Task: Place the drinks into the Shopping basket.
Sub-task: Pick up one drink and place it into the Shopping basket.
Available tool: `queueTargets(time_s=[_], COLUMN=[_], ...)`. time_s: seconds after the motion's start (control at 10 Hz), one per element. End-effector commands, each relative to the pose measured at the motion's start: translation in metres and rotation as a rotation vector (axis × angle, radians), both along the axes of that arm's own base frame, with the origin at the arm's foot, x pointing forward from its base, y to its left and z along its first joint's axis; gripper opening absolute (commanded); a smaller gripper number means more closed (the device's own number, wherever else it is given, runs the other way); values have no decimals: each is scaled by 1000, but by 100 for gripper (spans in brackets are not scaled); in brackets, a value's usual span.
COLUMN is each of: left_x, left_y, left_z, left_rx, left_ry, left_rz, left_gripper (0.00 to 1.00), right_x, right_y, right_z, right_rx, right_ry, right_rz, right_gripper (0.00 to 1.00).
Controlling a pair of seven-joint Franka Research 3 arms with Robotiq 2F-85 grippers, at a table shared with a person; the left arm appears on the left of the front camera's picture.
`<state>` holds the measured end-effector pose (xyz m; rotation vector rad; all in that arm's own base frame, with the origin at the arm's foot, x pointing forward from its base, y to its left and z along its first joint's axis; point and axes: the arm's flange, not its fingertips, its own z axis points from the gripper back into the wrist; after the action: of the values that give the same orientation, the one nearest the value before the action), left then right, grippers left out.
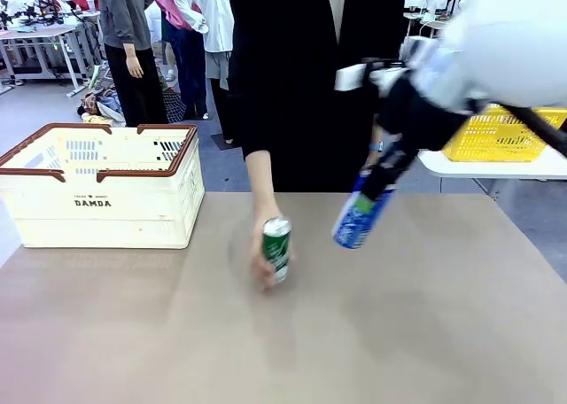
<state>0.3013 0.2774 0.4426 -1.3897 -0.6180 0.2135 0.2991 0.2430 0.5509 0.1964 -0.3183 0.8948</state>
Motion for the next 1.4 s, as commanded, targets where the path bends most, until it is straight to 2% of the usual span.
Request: queueTargets(time_s=[0.0, 0.1, 0.2, 0.3, 0.4, 0.6, 0.9, 1.1, 1.3], left_x=[-3, -3, -3, -3, -3, -3, -3, -3, -3], left_y=[0, 0, 0, 0, 0, 0, 0, 0, 0], left_z=[1, 1, 1, 1, 1, 1, 1, 1, 1], left_rx=[8, 8, 8, 8, 8, 8, 8, 8, 8], left_ry=[-14, -14, -14, -14, -14, -14, -14, -14, -14], left_rz=[-14, -14, -14, -14, -14, -14, -14, -14, -14], left_gripper=[100, 100, 100, 100, 100, 100, 100, 100, 100], right_x=[18, 12, -16, -39, -66, -104, -129, -126, -100], right_y=[-18, -73, -165, -221, -275, -337, -364, -355, -308], right_z=[20, 32, 41, 40, 35, 14, -9, -8, 11], right_rx=[-50, -56, -84, -88, -76, 14, 64, 74, 35], right_ry=[-48, -31, 37, 83, 124, 168, 158, 138, 85], right_rz=[-17, -88, -192, -254, -369, -582, -729, -710, -631], right_gripper=[0, 0, 0, 0, 0, 0, 0, 0, 0])
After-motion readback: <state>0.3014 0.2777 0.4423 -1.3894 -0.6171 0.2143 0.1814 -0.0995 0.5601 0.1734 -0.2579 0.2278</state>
